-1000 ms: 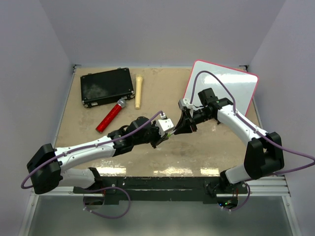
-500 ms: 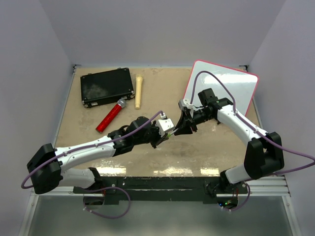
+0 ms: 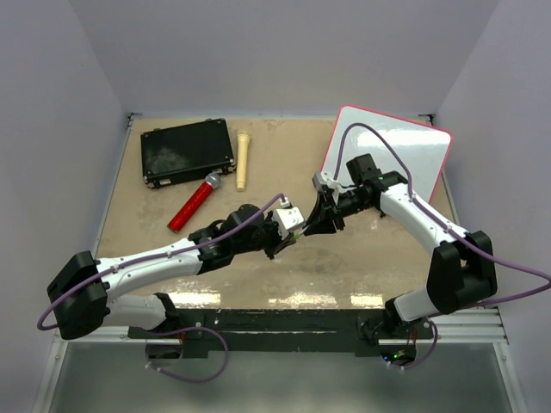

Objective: Write a sentence on the whiteboard
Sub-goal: Open the whiteboard marker at the center of the board.

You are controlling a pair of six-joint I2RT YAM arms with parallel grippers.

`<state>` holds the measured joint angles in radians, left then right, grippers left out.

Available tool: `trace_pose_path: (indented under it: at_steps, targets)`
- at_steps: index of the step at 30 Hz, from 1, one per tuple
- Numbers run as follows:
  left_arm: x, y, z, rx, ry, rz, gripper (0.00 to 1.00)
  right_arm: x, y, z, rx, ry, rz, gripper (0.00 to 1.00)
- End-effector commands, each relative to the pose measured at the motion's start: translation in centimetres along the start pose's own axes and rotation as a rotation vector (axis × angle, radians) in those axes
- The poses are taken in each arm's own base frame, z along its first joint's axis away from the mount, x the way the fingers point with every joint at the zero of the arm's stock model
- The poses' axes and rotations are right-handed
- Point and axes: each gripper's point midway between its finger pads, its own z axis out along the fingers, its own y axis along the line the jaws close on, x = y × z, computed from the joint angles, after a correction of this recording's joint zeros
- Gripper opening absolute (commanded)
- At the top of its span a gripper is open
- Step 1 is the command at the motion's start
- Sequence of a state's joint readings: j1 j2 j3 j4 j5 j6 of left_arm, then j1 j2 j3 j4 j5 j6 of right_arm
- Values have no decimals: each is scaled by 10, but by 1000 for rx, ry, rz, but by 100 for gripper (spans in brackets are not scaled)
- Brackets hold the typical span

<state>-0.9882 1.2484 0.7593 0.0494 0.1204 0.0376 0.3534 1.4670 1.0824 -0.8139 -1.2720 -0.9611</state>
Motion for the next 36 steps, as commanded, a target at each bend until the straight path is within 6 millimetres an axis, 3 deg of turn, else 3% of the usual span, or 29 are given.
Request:
trace_pose_path:
  at_steps: [1, 5, 9, 17, 22, 27, 32, 35, 36]
  targets:
    - [-28, 9, 0, -30, -112, -8, 0, -16, 8, 4, -49, -59, 3, 23]
    - [-28, 9, 0, -32, -114, -9, 0, -17, 9, 5, -53, -62, 7, 17]
    - [-28, 10, 0, -36, -115, -10, 0, -17, 7, 4, -43, -52, 1, 0]
    - [-17, 7, -5, -19, -104, 37, 0, -37, -1, -11, 8, -55, -53, 0]
    - [19, 7, -10, -29, -49, 42, 0, -50, -5, -34, 81, -95, -80, 0]
    - [52, 4, -11, -42, 9, -11, 0, -51, -10, -45, 129, -93, -77, 0]
    - [61, 6, -12, -63, 20, -36, 0, -55, -10, -52, 153, -107, -78, 0]
    - [65, 15, -11, -119, 27, -76, 0, -51, -17, -56, 198, -97, -32, 0]
    - [65, 17, -11, -133, 23, -91, 0, -59, -27, -60, 245, -101, -86, 0]
